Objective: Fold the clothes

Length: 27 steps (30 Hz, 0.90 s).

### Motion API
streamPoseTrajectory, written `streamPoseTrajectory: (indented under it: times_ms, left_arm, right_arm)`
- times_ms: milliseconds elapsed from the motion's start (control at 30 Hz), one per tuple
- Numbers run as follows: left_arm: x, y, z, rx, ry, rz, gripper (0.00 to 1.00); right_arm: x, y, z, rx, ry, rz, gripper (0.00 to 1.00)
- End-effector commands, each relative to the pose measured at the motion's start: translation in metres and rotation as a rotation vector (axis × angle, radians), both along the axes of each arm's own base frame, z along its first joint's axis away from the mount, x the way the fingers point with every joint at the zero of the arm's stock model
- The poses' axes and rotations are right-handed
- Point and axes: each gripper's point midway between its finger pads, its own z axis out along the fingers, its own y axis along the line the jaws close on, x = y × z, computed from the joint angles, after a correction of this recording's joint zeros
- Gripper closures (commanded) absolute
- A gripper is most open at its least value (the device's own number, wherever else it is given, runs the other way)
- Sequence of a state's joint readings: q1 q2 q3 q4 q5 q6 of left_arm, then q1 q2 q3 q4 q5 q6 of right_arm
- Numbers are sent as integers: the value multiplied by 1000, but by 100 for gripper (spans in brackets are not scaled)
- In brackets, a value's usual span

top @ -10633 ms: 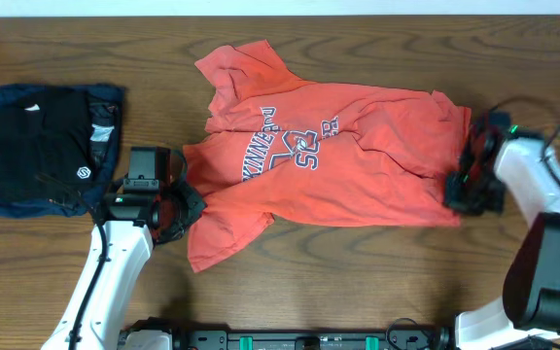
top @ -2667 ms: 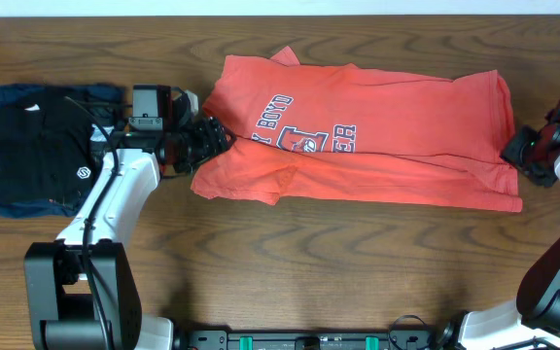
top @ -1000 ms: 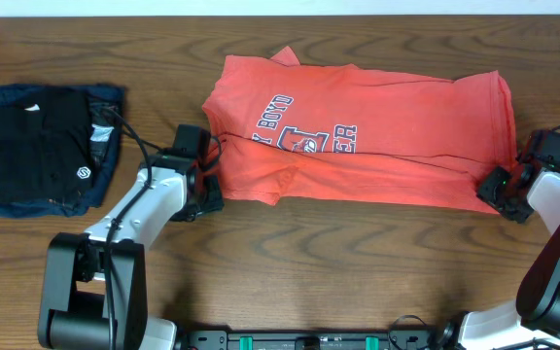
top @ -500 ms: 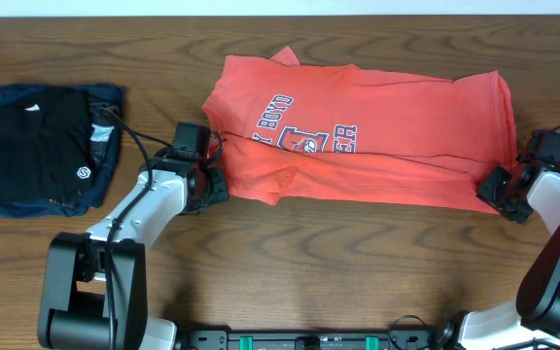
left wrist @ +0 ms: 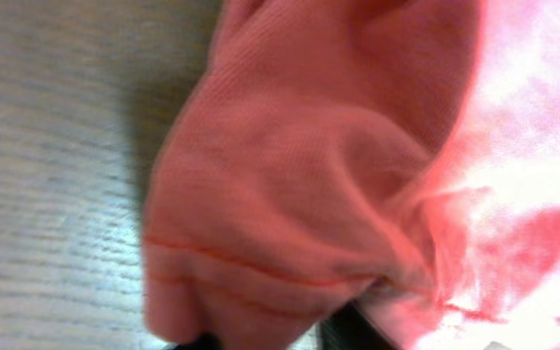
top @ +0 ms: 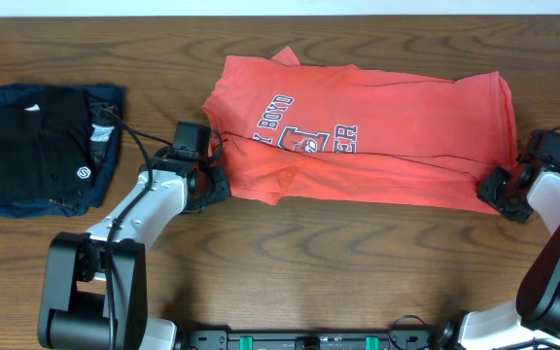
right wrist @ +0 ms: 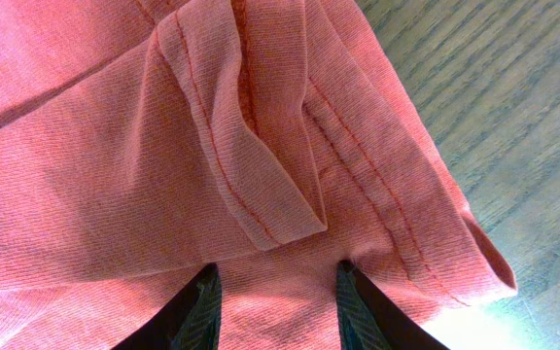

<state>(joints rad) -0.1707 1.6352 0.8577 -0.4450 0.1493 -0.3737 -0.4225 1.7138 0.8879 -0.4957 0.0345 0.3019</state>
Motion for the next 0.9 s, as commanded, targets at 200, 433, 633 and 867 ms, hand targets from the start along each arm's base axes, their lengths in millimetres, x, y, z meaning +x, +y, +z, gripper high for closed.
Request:
streamPoseTrajectory:
  times_ms: [200, 433, 633, 867]
  left_arm:
    - [7, 55, 0, 318, -39, 39, 94]
    - [11, 108, 22, 659, -75, 61, 92]
    - [11, 109, 22, 664, -74, 56, 77]
    - [13, 95, 36, 571, -94, 37, 74]
  right_arm:
    - [-15, 1, -9, -19, 59, 6, 62]
    - [-15, 0, -9, -20, 59, 6, 62]
    - [-15, 0, -9, -20, 59, 6, 62]
    - [-15, 0, -9, -19, 59, 6, 62]
